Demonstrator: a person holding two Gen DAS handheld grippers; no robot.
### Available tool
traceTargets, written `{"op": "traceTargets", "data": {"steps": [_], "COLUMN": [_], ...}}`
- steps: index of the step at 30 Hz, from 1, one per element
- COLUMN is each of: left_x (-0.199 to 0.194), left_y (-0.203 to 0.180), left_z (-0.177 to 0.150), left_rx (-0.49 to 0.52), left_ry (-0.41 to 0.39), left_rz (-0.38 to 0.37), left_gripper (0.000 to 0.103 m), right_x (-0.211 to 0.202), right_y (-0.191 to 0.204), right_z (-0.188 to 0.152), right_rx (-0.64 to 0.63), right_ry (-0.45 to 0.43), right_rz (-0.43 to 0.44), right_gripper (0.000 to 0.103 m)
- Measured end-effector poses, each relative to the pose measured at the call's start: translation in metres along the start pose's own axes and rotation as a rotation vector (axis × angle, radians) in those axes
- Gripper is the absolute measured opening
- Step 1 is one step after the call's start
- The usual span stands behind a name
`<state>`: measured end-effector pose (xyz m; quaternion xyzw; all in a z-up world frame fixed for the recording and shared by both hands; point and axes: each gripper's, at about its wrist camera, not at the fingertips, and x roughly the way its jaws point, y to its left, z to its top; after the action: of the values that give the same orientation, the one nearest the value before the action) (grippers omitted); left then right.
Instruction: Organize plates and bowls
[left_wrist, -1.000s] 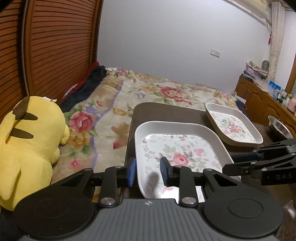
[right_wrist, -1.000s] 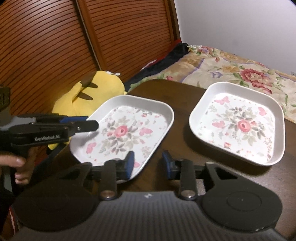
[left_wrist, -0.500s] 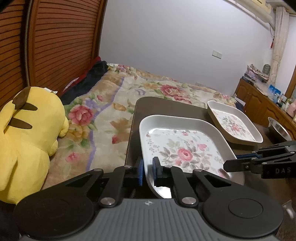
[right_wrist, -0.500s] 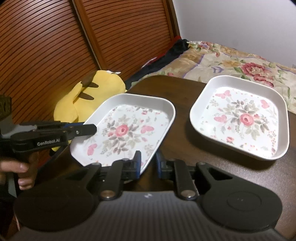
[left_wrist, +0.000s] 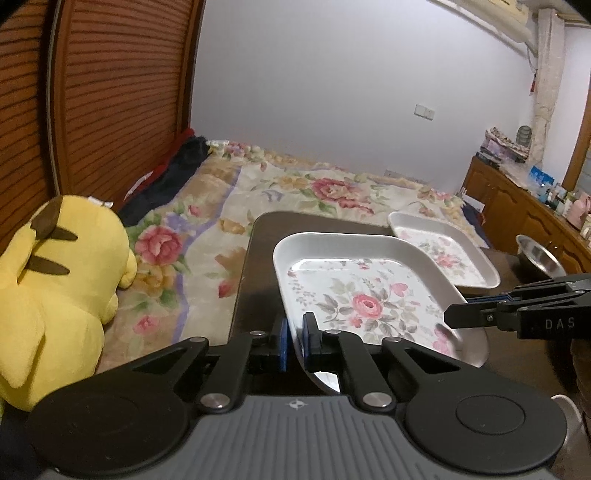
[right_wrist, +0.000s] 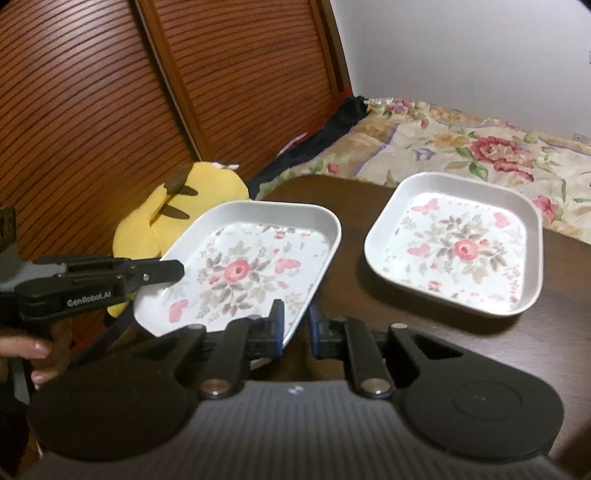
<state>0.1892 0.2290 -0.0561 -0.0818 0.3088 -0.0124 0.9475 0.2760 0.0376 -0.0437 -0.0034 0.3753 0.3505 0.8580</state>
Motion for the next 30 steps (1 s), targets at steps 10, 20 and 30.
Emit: {"op": "traceTargets", "data": {"steps": [10,20,30], "left_x": [-0.035,-0.068,-0.086], "left_y": [-0.036,-0.074,-0.102], "left_z": [0.010,0.012,-0.002], "left_rx": [0.049,0.095,0.131], "left_ry": [-0.062,-0.117,-0.120], "left_rz": [-0.026,-0.072,-0.101], "left_gripper": [0.011,0.012,0.014], "right_x": [-0.050,-0.101,-0.128], "right_y": [-0.006,-0.012,-0.020], "right_z": [-0.002,-0.019,-0.044], "right_rx": [0.020,0.045,0.064], "right_ry": [-0.093,-0.184,-0.227], "right_rz": [-0.019,-0.048,-0.065], "right_gripper": [0.015,0.015,0.015]}}
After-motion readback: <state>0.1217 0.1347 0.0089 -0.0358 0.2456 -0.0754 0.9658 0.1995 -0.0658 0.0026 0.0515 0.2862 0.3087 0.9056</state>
